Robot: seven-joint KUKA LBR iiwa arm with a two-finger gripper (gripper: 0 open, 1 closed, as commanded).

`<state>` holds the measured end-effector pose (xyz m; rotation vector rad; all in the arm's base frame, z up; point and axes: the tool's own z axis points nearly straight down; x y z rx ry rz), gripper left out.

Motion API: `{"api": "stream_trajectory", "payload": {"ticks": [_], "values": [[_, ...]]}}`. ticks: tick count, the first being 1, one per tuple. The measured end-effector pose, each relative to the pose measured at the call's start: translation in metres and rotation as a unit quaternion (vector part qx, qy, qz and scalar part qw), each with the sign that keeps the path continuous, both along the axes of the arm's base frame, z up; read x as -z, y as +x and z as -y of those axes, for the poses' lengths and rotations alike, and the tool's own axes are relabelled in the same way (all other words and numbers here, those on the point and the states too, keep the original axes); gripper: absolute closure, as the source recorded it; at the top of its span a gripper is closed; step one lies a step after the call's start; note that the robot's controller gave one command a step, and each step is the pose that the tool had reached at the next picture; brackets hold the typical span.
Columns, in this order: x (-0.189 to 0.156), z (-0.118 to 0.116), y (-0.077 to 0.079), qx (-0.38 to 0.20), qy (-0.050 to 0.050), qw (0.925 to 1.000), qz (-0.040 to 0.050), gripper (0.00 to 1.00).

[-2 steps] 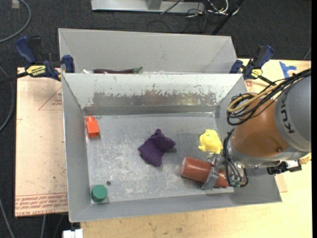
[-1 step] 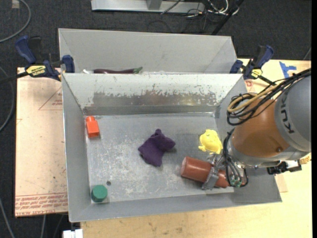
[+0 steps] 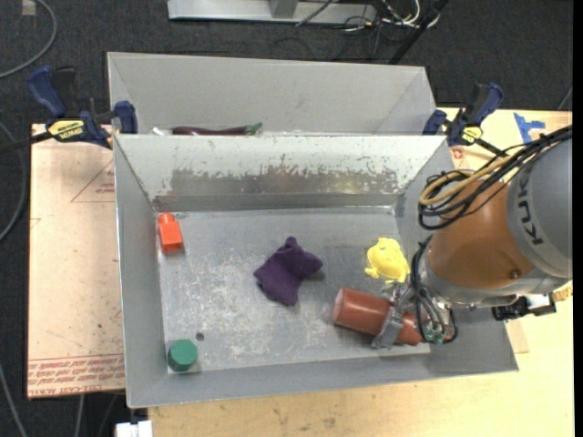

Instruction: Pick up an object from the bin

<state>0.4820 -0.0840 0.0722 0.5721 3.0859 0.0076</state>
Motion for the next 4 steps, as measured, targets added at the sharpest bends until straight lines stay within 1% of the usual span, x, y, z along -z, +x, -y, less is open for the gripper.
{"api": "stream_trajectory", "payload": {"ticks": [1,2,3,4], "values": [[-0.013,0.0,-0.001,0.0,0.001,1.0,-0.0022,1.0],[-0.033,0.0,-0.001,0.0,0.0,1.0,-0.0009,1.0],[-0.046,0.0,0.001,0.0,0.0,1.0,0.0026,1.0],[-0.051,0.0,0.002,0.0,0.0,1.0,0.003,1.0]]}}
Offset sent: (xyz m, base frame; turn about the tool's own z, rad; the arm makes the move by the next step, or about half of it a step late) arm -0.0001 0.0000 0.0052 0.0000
